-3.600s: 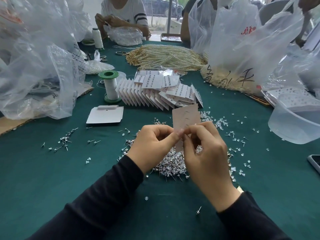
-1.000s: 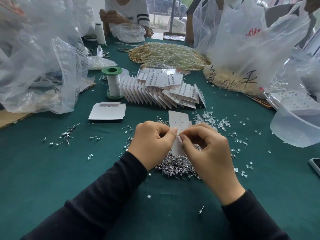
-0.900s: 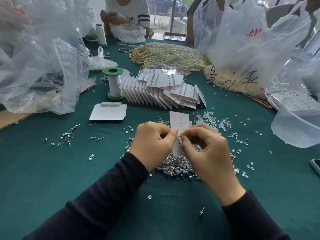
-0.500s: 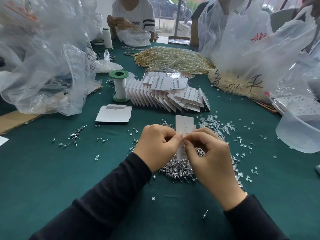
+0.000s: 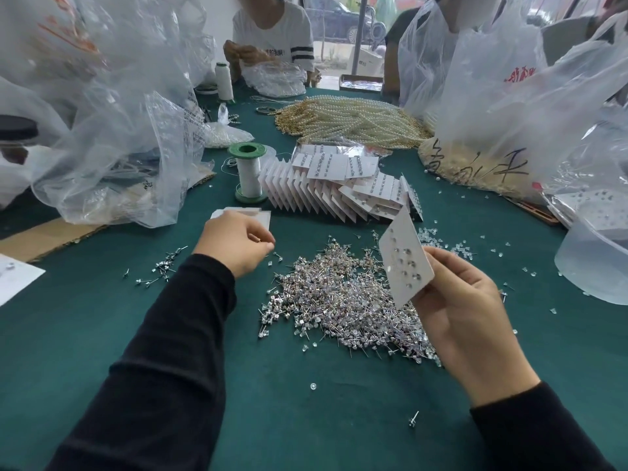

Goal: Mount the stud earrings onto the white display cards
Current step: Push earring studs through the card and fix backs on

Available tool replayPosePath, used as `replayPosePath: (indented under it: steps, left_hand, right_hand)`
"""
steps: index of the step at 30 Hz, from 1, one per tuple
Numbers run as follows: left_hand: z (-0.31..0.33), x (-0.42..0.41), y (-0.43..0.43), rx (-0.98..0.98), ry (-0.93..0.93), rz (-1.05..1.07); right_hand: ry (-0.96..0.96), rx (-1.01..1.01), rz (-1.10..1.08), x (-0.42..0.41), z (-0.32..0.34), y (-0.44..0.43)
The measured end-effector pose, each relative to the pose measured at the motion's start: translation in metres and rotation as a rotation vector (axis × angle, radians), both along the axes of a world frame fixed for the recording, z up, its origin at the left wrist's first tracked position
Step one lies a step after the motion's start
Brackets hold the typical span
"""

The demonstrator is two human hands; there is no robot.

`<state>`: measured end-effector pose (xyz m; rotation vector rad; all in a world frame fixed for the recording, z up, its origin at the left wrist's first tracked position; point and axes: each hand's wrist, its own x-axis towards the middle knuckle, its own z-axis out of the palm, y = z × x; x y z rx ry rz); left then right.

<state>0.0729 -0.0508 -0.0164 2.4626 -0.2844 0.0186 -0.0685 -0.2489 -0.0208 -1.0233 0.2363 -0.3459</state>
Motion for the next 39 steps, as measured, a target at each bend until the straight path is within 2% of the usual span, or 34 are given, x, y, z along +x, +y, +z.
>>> replayPosePath:
  steps: [10, 17, 21, 25, 33, 39]
  left_hand:
    - [-0.007, -0.005, -0.009, 0.193, 0.095, -0.198]
    - [-0.005, -0.008, -0.011, 0.276, 0.108, -0.256]
    - [-0.003, -0.005, -0.006, 0.270, 0.166, -0.258]
    - [-0.002, -0.004, 0.001, 0.179, 0.284, -0.312]
    - [-0.001, -0.001, 0.002, 0.261, 0.264, -0.276]
    - [0.001, -0.003, 0.003, 0.193, 0.256, -0.287]
  right_hand:
    - [0.106, 0.399, 0.188, -0.002, 0.001, -0.006]
    - [0.140, 0.516, 0.215, 0.000, -0.001, -0.004]
    - [0.148, 0.554, 0.200, -0.001, -0.001, -0.004]
    - [0.149, 0.549, 0.202, -0.002, 0.000, -0.003]
    - [0.146, 0.554, 0.211, -0.003, 0.002, -0.002]
    - [0.146, 0.527, 0.210, -0.004, 0.003, -0.002]
